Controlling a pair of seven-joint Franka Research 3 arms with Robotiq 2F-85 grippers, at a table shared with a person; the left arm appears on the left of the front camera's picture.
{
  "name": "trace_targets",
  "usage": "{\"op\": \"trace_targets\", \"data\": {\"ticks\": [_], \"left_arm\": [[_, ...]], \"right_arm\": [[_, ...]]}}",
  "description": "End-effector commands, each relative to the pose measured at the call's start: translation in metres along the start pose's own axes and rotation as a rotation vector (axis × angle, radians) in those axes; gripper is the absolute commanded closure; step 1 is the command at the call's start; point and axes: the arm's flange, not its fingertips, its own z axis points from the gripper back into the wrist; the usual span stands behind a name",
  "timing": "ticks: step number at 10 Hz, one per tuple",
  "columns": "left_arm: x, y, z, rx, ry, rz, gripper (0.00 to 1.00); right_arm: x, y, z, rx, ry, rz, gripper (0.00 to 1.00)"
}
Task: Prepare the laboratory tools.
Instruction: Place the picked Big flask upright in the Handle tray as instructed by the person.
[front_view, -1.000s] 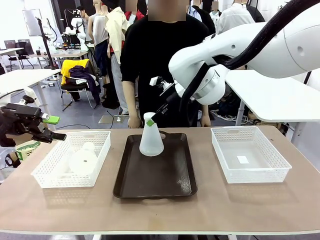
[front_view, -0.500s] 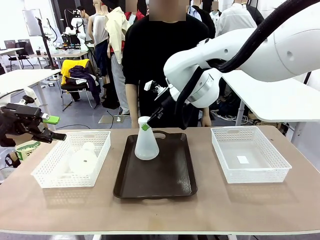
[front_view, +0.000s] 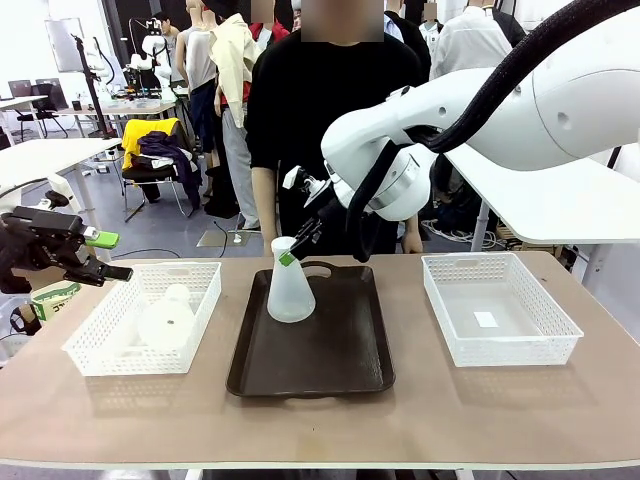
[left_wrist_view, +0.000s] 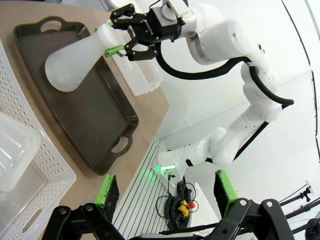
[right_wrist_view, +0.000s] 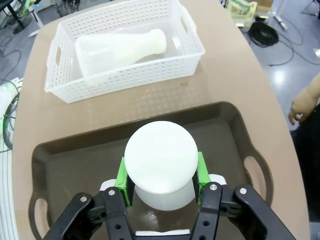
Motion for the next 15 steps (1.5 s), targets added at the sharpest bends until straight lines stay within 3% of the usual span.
{"op": "trace_targets", "data": {"ticks": [1,6,13,14,15], "left_arm": [[0.000,-0.001,0.001,-0.014,-0.007,-0.016,0.00],[0.000,-0.001,0.001,-0.014,-0.007,-0.016,0.00],[0.000,-0.001,0.001,-0.014,-0.007,-0.016,0.00],[0.000,-0.001,0.001,-0.014,-0.007,-0.016,0.00],[0.000,-0.001,0.001,-0.014,-0.007,-0.016,0.00]], "right_arm": [[-0.002,-0.002,0.002,-0.021,0.030,0.018,0.94],[-0.002,-0.001,0.009,-0.032,0.032,0.021,0.00],[-0.011,0.001,0.028,-0.044,0.081,-0.042,0.00],[-0.009,-0.003,0.020,-0.076,0.260,-0.165,0.00],[-0.012,-0.003,0.025,-0.043,0.045,-0.022,0.00]]}}
